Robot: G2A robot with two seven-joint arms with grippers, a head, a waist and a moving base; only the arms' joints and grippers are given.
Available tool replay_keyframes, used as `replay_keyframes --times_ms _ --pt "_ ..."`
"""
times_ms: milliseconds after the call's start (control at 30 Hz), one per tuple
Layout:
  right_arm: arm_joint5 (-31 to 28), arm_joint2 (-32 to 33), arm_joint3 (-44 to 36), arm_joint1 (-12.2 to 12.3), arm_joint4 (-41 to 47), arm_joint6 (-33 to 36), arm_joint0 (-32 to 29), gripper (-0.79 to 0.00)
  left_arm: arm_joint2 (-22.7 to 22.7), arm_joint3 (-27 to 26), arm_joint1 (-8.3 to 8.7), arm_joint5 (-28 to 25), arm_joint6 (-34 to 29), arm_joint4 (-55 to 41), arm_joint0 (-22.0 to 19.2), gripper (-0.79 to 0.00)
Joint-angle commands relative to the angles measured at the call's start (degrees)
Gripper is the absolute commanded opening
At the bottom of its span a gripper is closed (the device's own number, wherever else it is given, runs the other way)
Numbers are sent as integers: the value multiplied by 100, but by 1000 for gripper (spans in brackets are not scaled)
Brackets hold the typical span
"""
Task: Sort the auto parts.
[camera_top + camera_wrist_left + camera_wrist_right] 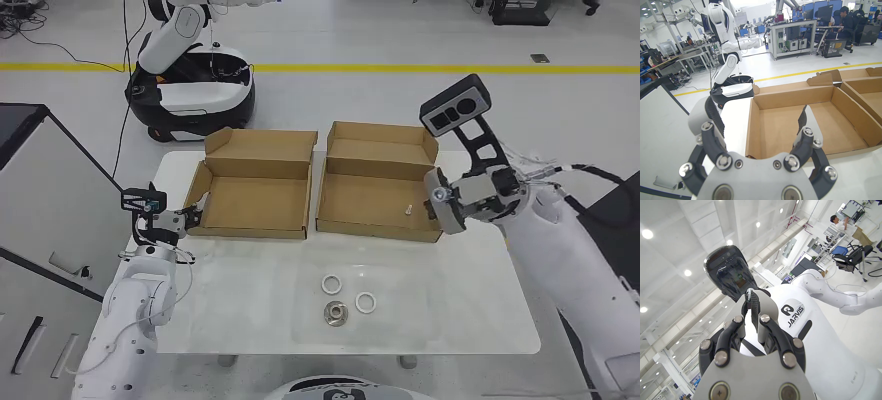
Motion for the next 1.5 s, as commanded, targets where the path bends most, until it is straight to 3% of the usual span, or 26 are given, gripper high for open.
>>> replay_keyframes --times_ms 0,367,967,1467 --pt "-3 43 -5 -22 112 -7 -64 -785 0 0 0 0 0 0 0 0" --pt "9 259 -93 -172 562 -59 -379 -785 0 0 0 0 0 0 0 0" --pt "663 790 40 -222 -867 125 -387 -785 0 0 0 0 0 0 0 0" --pt "644 912 -5 -359 -569 197 -488 -785 0 0 0 0 0 0 0 0"
